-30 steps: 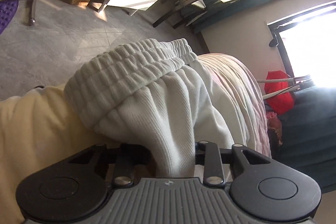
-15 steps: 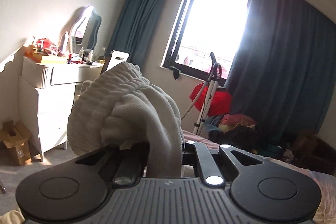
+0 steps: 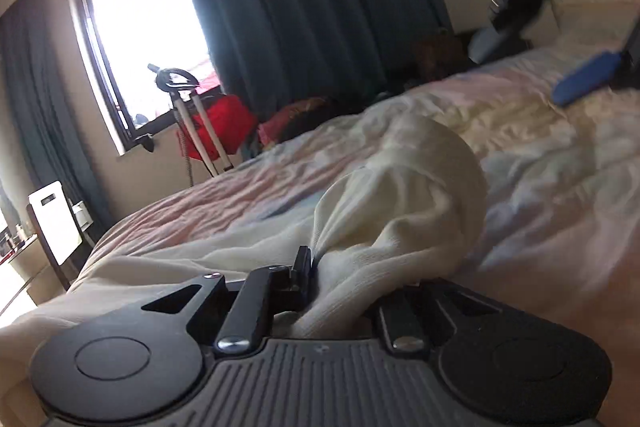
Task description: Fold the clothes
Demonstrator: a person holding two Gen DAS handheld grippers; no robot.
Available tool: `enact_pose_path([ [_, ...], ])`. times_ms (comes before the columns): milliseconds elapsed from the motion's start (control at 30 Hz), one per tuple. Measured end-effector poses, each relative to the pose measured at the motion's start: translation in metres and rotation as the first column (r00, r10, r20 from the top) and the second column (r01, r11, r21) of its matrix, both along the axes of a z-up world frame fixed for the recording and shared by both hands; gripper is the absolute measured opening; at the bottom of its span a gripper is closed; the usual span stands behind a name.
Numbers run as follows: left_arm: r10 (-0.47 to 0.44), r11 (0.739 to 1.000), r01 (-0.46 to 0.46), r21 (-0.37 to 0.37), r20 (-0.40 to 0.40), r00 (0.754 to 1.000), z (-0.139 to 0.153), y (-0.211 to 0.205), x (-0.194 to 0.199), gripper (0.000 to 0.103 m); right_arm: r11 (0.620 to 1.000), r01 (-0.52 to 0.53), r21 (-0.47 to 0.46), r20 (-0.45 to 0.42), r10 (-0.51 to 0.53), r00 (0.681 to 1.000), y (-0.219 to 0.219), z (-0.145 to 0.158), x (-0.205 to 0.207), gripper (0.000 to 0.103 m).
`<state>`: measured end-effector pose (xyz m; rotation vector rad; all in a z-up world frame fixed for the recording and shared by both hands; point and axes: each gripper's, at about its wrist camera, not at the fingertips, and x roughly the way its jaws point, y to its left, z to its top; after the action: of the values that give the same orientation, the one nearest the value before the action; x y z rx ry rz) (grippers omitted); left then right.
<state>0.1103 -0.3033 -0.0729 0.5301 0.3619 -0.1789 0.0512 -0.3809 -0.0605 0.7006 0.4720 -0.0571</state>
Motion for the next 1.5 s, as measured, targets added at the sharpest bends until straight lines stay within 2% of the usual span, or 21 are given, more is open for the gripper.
enact_pose_path([
  [67,-0.018,0.999,0.017,0.036,0.035,0.999,-0.005,-0.007,0.001,0.015,0.999,-0.025,0.032,-0.001,0.025,1.000,0.001,-0.007,0.006,0.062],
  [133,-0.025,0.999,0.025,0.023,0.006,1.000,0.000,-0.008,0.009,0.020,0.996,-0.062,0.066,0.006,0.062,0.998,0.003,-0.010,0.013,0.062],
  [167,-0.036,0.999,0.037,0.024,-0.017,0.999,0.002,-0.007,0.014,0.030,0.993,-0.080,0.083,0.008,0.079,0.997,0.005,-0.012,0.016,0.062],
  [200,-0.047,0.998,0.049,0.033,-0.037,0.998,0.006,-0.007,0.018,0.035,0.988,-0.110,0.110,0.009,0.109,0.994,0.007,-0.014,0.020,0.062],
  [267,-0.075,0.994,0.080,0.069,-0.071,0.995,0.013,-0.003,0.026,0.060,0.979,-0.140,0.148,0.002,0.141,0.990,0.011,-0.019,0.024,0.063],
  [300,-0.096,0.991,0.104,0.087,-0.095,0.991,0.015,0.003,0.029,0.064,0.974,-0.154,0.167,-0.001,0.157,0.988,0.013,-0.022,0.027,0.063],
  [400,-0.157,0.977,0.178,0.120,-0.168,0.973,0.023,0.038,0.032,0.068,0.963,-0.169,0.211,-0.013,0.176,0.984,0.016,-0.028,0.028,0.074],
  [433,-0.171,0.972,0.197,0.131,-0.191,0.967,0.025,0.052,0.032,0.068,0.957,-0.166,0.236,-0.013,0.174,0.985,0.015,-0.030,0.028,0.085],
  [533,-0.167,0.962,0.207,0.177,-0.218,0.962,0.030,0.098,0.028,0.069,0.943,-0.154,0.296,-0.027,0.169,0.985,0.015,-0.038,0.027,0.086],
  [600,-0.167,0.952,0.219,0.212,-0.238,0.957,0.032,0.123,0.023,0.068,0.943,-0.133,0.303,-0.057,0.157,0.986,0.016,-0.043,0.027,0.085],
  [700,-0.123,0.944,0.212,0.251,-0.327,0.937,0.026,0.137,0.005,0.068,0.944,-0.155,0.291,-0.094,0.190,0.977,0.025,-0.047,0.029,0.086],
  [800,-0.104,0.947,0.220,0.234,-0.423,0.900,0.017,0.174,-0.001,0.069,0.942,-0.212,0.260,-0.132,0.252,0.959,0.047,-0.052,0.031,0.086],
  [867,-0.118,0.949,0.235,0.212,-0.453,0.884,0.008,0.195,-0.005,0.077,0.939,-0.258,0.228,-0.160,0.297,0.941,0.065,-0.056,0.032,0.086],
  [933,-0.138,0.951,0.249,0.181,-0.471,0.871,0.000,0.209,-0.008,0.078,0.929,-0.303,0.211,-0.180,0.342,0.922,0.079,-0.059,0.033,0.085],
  [1067,-0.191,0.964,0.255,0.077,-0.467,0.863,-0.006,0.235,-0.015,0.079,0.947,-0.285,0.147,-0.235,0.313,0.920,0.091,-0.064,0.031,0.086],
  [1233,-0.224,0.972,0.229,-0.048,-0.472,0.853,-0.004,0.253,-0.013,0.079,0.937,-0.255,0.239,-0.240,0.311,0.920,0.089,-0.078,0.034,0.085],
  [1300,-0.231,0.972,0.225,-0.070,-0.476,0.849,-0.002,0.256,-0.012,0.079,0.928,-0.259,0.269,-0.244,0.325,0.914,0.091,-0.086,0.041,0.088],
  [1367,-0.235,0.971,0.222,-0.083,-0.477,0.847,-0.003,0.261,-0.008,0.079,0.916,-0.296,0.271,-0.235,0.361,0.903,0.097,-0.092,0.053,0.102],
  [1433,-0.233,0.972,0.214,-0.096,-0.475,0.849,-0.004,0.262,-0.006,0.079,0.910,-0.338,0.240,-0.227,0.391,0.892,0.105,-0.093,0.063,0.103],
  [1500,-0.218,0.976,0.193,-0.102,-0.462,0.860,-0.006,0.257,-0.015,0.079,0.916,-0.354,0.188,-0.208,0.389,0.897,0.114,-0.087,0.063,0.103],
])
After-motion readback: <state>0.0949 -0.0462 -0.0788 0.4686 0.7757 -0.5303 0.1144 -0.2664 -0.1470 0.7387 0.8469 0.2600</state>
